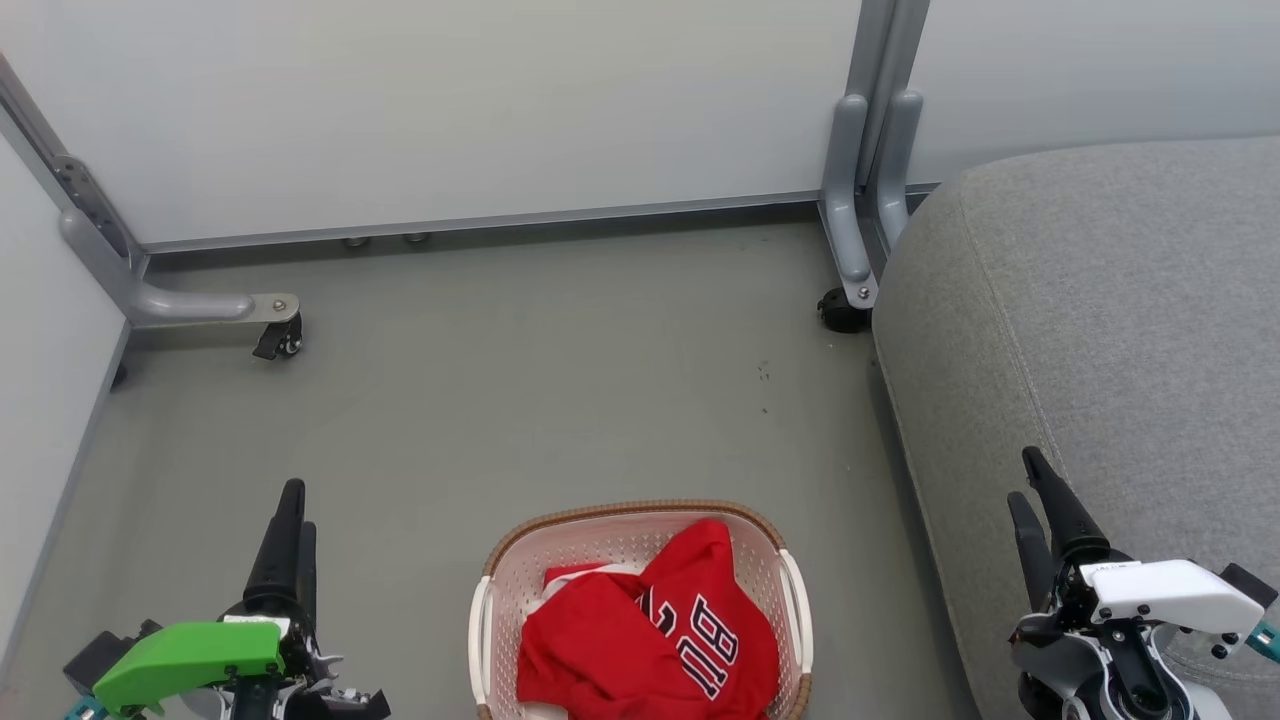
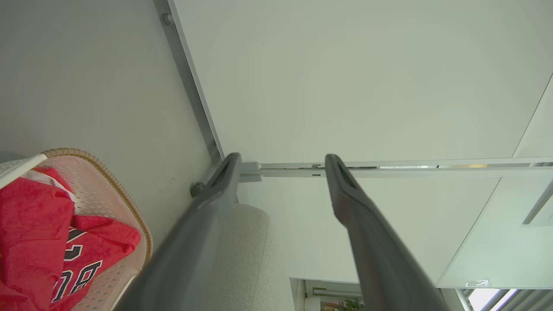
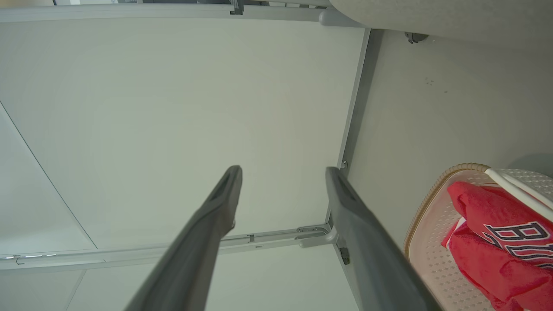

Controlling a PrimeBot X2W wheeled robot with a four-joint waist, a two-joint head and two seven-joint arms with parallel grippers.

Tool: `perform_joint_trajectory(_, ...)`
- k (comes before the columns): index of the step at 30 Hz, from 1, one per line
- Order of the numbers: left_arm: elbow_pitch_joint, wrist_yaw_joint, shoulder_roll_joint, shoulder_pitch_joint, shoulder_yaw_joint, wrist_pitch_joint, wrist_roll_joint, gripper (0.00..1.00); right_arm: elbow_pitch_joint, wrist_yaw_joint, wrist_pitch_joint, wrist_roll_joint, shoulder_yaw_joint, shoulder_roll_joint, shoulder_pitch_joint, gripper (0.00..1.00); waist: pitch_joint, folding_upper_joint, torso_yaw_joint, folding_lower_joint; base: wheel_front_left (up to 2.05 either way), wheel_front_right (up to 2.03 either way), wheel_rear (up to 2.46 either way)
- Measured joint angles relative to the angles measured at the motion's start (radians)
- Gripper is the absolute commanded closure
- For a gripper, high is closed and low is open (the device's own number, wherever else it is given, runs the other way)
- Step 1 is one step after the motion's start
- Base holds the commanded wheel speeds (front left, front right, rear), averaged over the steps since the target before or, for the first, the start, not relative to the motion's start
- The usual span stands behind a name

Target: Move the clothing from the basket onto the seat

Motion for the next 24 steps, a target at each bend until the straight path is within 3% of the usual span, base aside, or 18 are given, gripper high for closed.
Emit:
perform_joint_trajectory(11,-0.039,0.005,0.0,0.0,-0.016,-0.049,0.217,0.0,-0.033,0.0,-0.051,-0.231,0.002,0.001,0.007,0.0,-0.001,0.0,0.001,0.0,0.0,0.0,0.0)
perform_joint_trajectory(24,-0.088,0.06,0.001,0.015,-0.068,-0.1,0.432,0.0,-0.069,0.0,-0.102,-0.44,0.024,0.001,0.027,0.0,-0.004,0.0,0.003,0.0,0.0,0.0,0.0)
